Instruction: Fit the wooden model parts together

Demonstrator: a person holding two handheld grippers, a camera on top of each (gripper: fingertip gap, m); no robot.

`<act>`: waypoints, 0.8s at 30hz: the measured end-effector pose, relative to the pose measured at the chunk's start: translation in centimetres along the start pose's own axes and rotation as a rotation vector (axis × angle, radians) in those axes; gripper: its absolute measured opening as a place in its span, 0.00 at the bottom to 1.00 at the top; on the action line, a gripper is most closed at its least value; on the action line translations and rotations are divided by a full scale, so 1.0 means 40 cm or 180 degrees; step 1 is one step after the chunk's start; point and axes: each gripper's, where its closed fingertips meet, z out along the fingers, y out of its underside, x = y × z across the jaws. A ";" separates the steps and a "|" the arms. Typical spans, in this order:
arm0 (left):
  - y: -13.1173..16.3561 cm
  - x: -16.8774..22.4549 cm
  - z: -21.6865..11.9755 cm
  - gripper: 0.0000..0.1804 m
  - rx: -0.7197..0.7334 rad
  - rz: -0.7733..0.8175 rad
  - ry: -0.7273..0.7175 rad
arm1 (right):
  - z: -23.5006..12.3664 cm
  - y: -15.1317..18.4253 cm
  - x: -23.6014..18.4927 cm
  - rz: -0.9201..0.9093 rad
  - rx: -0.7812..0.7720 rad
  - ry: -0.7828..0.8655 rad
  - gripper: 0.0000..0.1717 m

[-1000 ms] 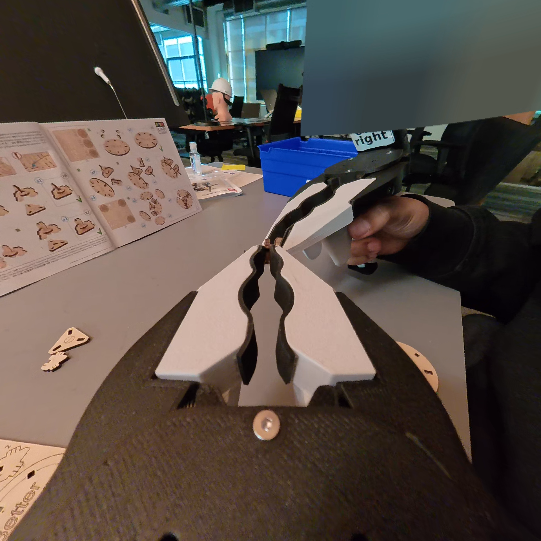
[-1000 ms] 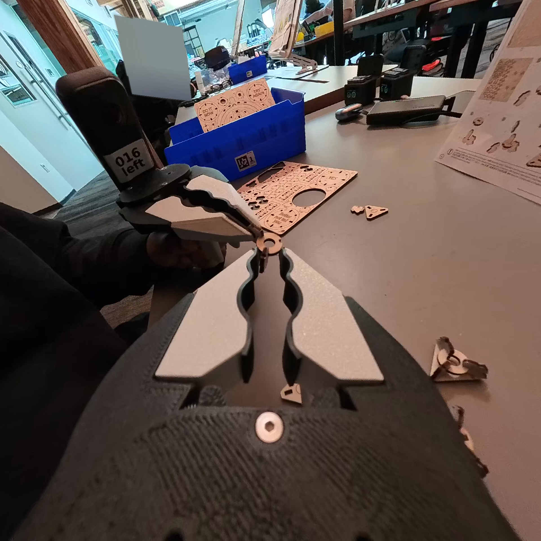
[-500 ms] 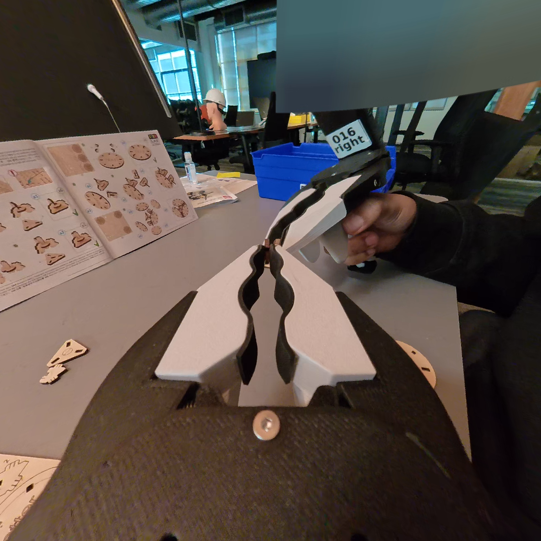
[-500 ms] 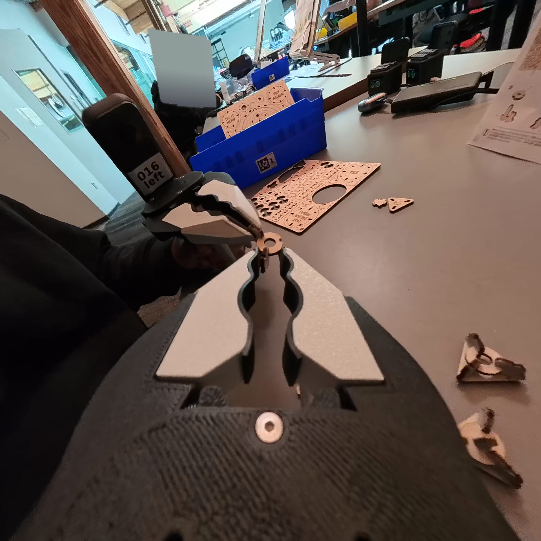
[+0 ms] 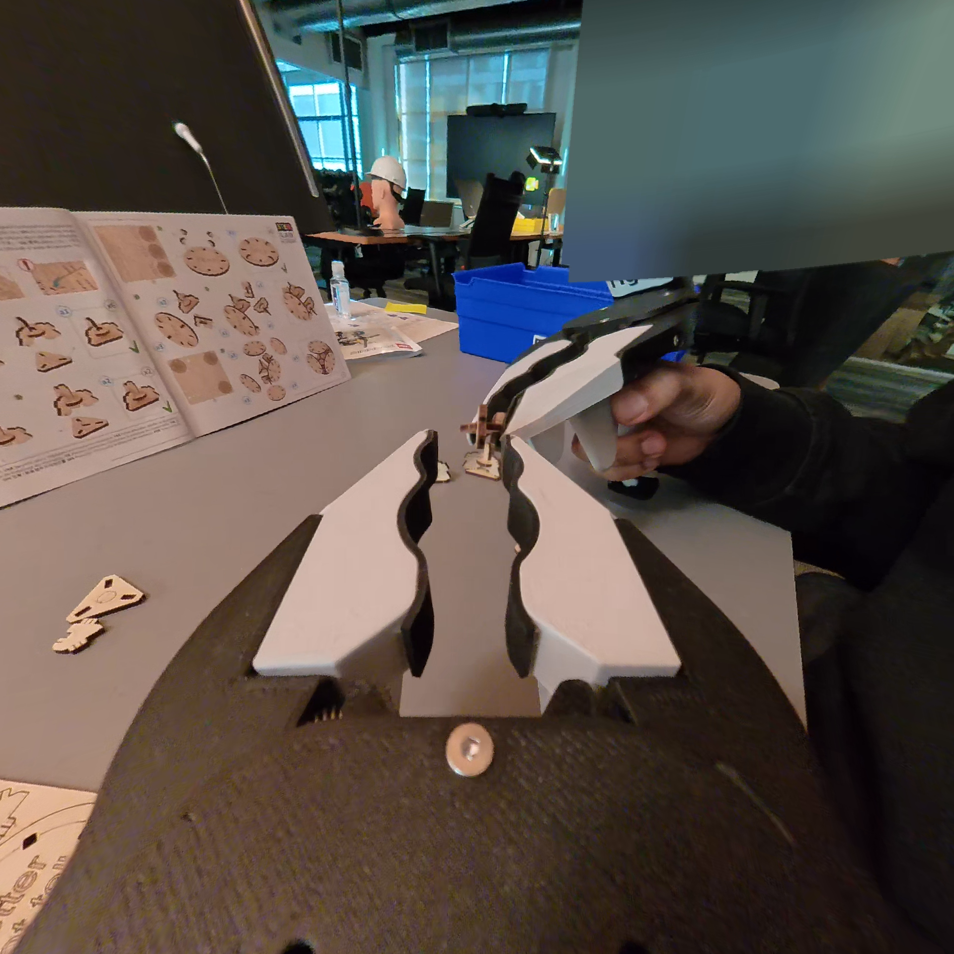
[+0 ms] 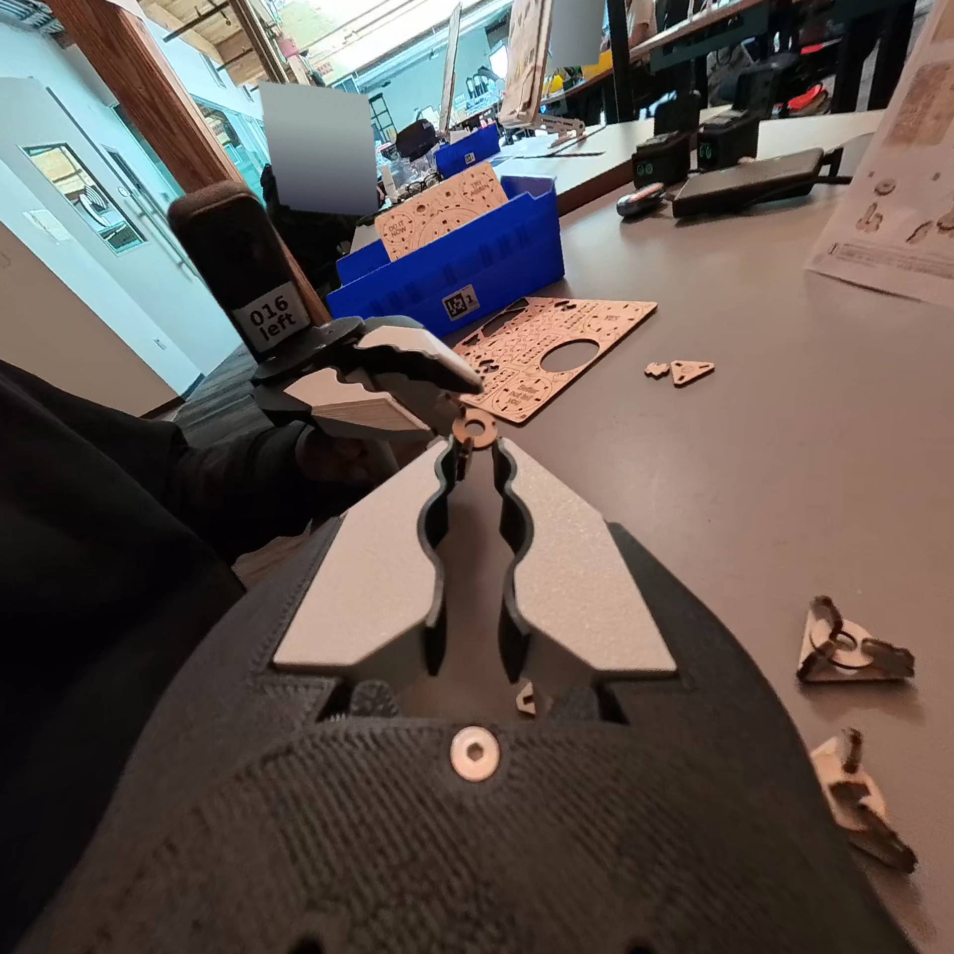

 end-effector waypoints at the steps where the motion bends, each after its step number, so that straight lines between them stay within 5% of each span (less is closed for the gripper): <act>1: -0.001 -0.001 -0.001 0.13 0.0011 -0.0023 0.0007 | -0.001 -0.004 -0.002 -0.0073 0.0023 0.0013 0.07; 13: -0.005 0.017 -0.008 0.01 0.0050 0.0299 0.0025 | 0.011 0.001 -0.011 -0.1408 -0.0088 0.0540 0.07; 20: -0.015 0.019 -0.015 0.01 0.0125 0.0109 0.0156 | 0.010 -0.010 -0.029 -0.0992 0.0063 0.0259 0.09; 24: -0.031 0.005 -0.025 0.01 0.0257 -0.0250 0.0251 | 0.010 -0.017 -0.027 -0.0754 0.0140 0.0206 0.21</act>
